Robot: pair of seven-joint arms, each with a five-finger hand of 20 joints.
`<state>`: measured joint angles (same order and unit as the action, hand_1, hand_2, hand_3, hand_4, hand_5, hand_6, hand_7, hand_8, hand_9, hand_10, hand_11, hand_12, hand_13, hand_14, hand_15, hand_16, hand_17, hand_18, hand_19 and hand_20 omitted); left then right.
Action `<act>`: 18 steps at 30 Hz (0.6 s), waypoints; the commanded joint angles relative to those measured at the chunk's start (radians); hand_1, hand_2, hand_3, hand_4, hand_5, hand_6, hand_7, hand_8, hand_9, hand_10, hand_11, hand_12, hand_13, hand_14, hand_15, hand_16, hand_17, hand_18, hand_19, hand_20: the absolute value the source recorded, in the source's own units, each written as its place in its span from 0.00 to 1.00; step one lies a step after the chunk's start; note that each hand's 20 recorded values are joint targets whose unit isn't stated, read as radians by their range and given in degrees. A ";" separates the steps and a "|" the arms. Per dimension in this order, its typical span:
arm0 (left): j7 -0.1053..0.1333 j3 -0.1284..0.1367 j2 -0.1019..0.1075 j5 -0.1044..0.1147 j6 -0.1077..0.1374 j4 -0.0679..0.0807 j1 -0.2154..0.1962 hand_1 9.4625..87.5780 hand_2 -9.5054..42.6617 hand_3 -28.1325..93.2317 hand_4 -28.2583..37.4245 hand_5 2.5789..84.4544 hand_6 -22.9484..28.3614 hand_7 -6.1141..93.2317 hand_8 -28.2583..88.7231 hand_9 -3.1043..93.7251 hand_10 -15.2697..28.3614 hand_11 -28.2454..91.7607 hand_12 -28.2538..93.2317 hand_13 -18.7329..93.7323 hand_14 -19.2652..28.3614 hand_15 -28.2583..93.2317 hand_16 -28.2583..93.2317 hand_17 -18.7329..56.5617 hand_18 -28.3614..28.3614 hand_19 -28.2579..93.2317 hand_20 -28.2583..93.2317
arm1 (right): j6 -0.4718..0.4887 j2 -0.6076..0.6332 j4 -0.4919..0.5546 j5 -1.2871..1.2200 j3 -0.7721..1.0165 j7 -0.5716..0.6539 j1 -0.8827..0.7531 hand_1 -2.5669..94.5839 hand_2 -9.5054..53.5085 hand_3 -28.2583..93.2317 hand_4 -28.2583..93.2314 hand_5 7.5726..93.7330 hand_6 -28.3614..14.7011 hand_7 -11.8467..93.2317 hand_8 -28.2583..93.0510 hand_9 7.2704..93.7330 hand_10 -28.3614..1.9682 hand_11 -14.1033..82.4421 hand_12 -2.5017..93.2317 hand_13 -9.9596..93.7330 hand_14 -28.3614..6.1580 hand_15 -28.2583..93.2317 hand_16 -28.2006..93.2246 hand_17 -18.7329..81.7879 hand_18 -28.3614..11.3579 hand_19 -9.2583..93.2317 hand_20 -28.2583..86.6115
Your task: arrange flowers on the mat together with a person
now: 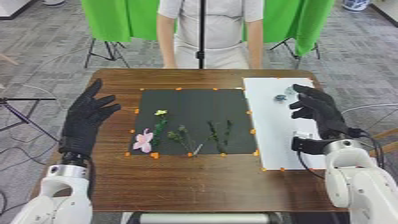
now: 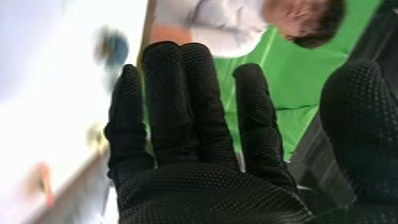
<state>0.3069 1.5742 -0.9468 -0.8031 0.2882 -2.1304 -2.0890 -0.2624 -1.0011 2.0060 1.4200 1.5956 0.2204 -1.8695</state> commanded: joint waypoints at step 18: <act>0.013 -0.006 0.020 0.008 0.004 -0.006 0.010 0.15 0.25 0.86 0.00 0.35 0.51 0.14 0.18 0.39 0.77 0.45 0.32 0.40 0.96 0.69 0.16 0.16 0.93 0.65 0.38 | 0.252 0.223 -0.236 0.830 -0.192 0.499 0.236 0.32 0.07 0.86 0.04 0.43 0.70 0.31 0.13 0.53 0.34 0.58 0.23 0.60 0.34 0.82 0.35 0.36 0.10 0.76 0.49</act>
<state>0.3098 1.5757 -0.9346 -0.8030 0.2891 -2.1363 -2.0810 -0.0494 -0.7935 1.8105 2.2032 1.4494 0.7326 -1.6535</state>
